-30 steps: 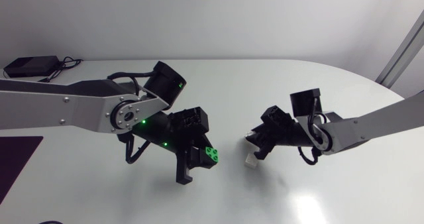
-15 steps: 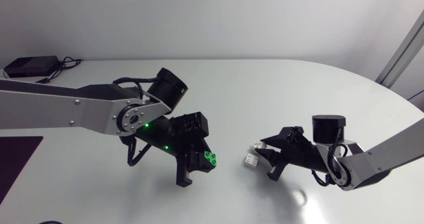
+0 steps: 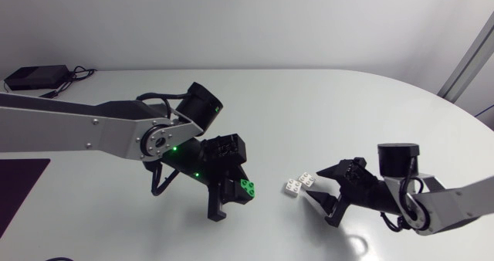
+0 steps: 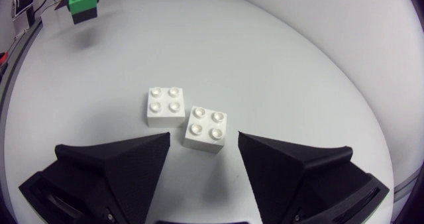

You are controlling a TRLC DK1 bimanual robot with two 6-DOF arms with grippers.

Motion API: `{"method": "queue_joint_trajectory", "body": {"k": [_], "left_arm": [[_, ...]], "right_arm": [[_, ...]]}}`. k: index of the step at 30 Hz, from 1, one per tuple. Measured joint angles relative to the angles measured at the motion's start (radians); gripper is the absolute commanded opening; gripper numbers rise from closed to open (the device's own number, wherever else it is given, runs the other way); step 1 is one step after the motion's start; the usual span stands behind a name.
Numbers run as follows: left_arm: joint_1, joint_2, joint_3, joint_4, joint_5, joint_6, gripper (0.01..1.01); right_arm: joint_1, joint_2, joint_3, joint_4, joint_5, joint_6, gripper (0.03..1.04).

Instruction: Separate the duplo bricks

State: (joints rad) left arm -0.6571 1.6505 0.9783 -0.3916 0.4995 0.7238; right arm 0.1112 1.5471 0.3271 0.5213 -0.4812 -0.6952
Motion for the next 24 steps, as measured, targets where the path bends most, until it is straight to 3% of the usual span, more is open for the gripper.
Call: {"method": "queue_joint_trajectory", "body": {"k": [6, 11, 16, 24], "left_arm": [[-0.001, 0.0, 0.004, 0.0, 0.0, -0.004, 0.4], [-0.003, 0.0, 0.022, -0.001, 0.039, -0.018, 0.4], [-0.003, 0.002, 0.077, -0.04, 0.097, -0.019, 0.4], [-0.003, 0.036, 0.182, -0.109, 0.167, -0.04, 0.4]], "right_arm": [[0.007, -0.377, 0.14, -0.434, -0.033, 0.022, 0.84], [0.101, -0.426, 0.378, -0.802, -0.138, 0.049, 0.84], [0.212, -0.402, 0.435, -0.966, -0.215, 0.043, 0.84], [0.182, -0.36, 0.436, -1.039, -0.328, -0.032, 0.84]]}}
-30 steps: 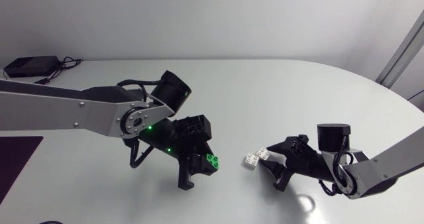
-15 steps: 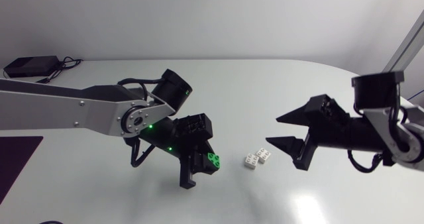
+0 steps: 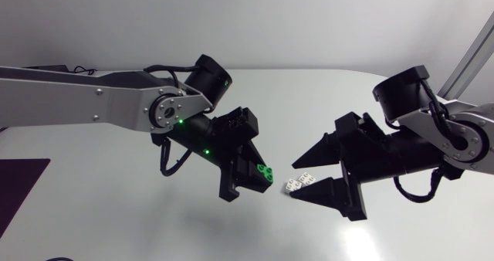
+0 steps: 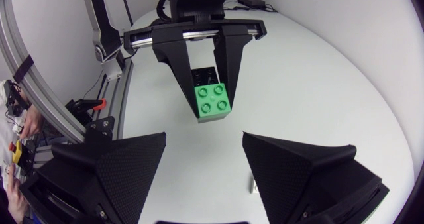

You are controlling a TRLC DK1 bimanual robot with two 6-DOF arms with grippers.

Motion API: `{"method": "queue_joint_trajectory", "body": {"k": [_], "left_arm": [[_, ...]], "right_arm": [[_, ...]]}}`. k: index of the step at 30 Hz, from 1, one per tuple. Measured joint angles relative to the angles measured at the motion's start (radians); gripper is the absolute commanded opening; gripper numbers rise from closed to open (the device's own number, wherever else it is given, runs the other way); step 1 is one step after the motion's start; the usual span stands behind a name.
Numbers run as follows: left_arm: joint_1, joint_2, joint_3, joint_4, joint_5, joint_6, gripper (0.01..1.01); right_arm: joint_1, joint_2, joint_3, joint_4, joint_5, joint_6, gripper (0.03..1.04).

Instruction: Separate the duplo bricks

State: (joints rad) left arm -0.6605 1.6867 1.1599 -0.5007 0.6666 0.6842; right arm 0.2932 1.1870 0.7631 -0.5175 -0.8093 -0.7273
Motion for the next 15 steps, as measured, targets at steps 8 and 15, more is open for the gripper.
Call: {"method": "queue_joint_trajectory", "body": {"k": [8, 15], "left_arm": [[0.04, 0.018, 0.047, -0.008, 0.224, -0.085, 0.4], [0.068, 0.017, 0.056, 0.115, 0.343, -0.256, 0.398]], "right_arm": [[-0.101, 0.021, -0.002, 0.004, -0.116, -0.052, 0.84], [-0.143, 0.028, -0.003, 0.005, -0.213, -0.051, 0.84]]}}
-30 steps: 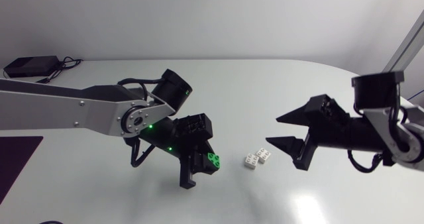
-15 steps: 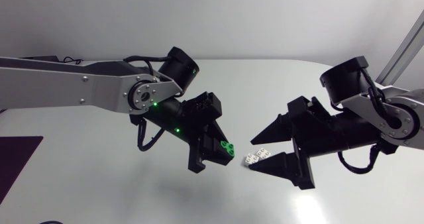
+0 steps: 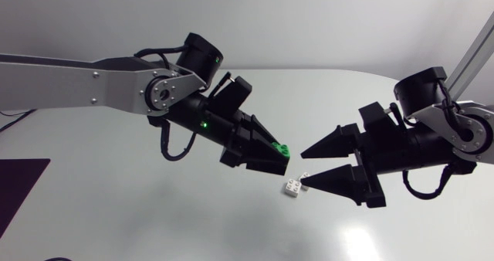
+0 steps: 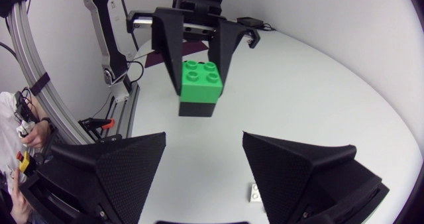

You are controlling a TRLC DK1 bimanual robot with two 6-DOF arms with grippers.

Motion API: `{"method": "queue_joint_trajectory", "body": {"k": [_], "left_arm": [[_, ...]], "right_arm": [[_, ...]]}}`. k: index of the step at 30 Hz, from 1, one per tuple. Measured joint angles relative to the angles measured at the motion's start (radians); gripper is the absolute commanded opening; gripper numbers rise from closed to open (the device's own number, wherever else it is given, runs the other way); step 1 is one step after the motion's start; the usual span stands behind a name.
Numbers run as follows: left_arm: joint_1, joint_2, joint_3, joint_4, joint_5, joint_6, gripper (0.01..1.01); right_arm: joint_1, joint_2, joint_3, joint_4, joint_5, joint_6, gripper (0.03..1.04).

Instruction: Separate the duplo bricks

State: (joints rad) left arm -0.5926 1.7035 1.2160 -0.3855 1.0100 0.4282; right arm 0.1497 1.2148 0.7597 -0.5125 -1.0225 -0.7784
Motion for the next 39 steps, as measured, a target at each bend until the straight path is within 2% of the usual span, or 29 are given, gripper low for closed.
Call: {"method": "queue_joint_trajectory", "body": {"k": [5, 9, 11, 16, 25, 31, 35, 39], "left_arm": [[0.006, -0.002, 0.0, 0.118, 0.01, -0.139, 0.398], [0.009, -0.002, 0.0, 0.176, 0.012, -0.217, 0.398], [0.008, -0.002, 0.0, 0.183, 0.012, -0.235, 0.398], [0.005, -0.002, 0.0, 0.184, 0.012, -0.247, 0.398], [-0.002, -0.014, 0.0, 0.192, 0.013, -0.247, 0.398], [-0.002, -0.024, 0.0, 0.204, 0.013, -0.265, 0.398], [-0.002, -0.028, 0.0, 0.207, 0.013, -0.266, 0.398], [-0.003, -0.03, 0.0, 0.207, 0.013, -0.266, 0.4]], "right_arm": [[0.01, 0.0, 0.001, 0.028, -0.036, 0.039, 0.85], [0.021, 0.008, 0.002, 0.12, -0.05, 0.126, 0.87], [0.021, 0.023, 0.006, 0.153, -0.06, 0.167, 0.87], [0.021, 0.093, 0.048, 0.162, -0.131, 0.233, 0.87], [0.014, 0.185, 0.094, 0.175, -0.239, 0.301, 0.86], [0.014, 0.19, 0.095, 0.175, -0.269, 0.315, 0.73], [0.014, 0.19, 0.095, 0.178, -0.28, 0.316, 0.6], [0.014, 0.19, 0.095, 0.186, -0.283, 0.316, 0.54]]}}
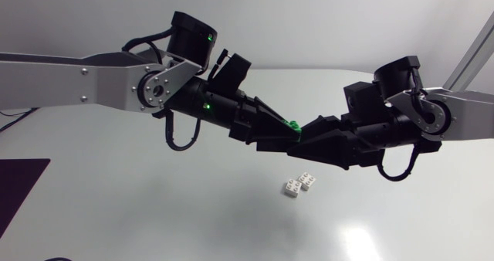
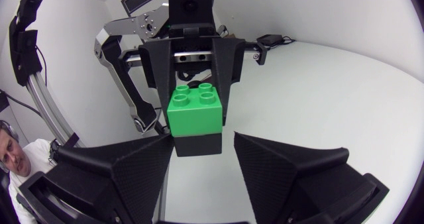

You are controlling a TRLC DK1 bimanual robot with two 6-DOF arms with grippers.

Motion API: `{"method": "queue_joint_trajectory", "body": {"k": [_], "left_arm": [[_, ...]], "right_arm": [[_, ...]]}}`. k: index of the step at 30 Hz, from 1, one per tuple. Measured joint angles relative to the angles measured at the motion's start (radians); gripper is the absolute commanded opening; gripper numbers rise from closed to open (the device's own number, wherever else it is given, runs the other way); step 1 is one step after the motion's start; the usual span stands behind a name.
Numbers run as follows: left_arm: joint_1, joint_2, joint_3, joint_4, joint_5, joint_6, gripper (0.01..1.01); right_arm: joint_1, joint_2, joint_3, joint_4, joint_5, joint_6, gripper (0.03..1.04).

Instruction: Separate the duplo bricks

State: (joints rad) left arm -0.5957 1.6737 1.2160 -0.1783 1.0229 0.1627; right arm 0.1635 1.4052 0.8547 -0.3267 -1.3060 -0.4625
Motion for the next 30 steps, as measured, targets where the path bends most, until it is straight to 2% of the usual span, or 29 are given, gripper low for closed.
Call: {"method": "queue_joint_trajectory", "body": {"k": [4, 13, 20, 30], "left_arm": [[-0.001, -0.002, 0.0, 0.0, 0.003, 0.0, 0.4], [0.0, -0.005, 0.0, 0.004, -0.003, -0.007, 0.4], [0.002, -0.006, 0.0, 0.008, 0.013, -0.03, 0.4], [-0.004, -0.021, 0.0, 0.029, 0.037, -0.079, 0.4]], "right_arm": [[0.0, 0.0, 0.0, 0.018, -0.005, 0.002, 0.52], [0.003, 0.0, -0.017, 0.089, -0.026, 0.045, 0.26], [0.015, -0.019, -0.04, 0.132, -0.015, 0.056, 0.23], [0.066, -0.048, -0.086, 0.185, 0.098, 0.059, 0.23]]}}
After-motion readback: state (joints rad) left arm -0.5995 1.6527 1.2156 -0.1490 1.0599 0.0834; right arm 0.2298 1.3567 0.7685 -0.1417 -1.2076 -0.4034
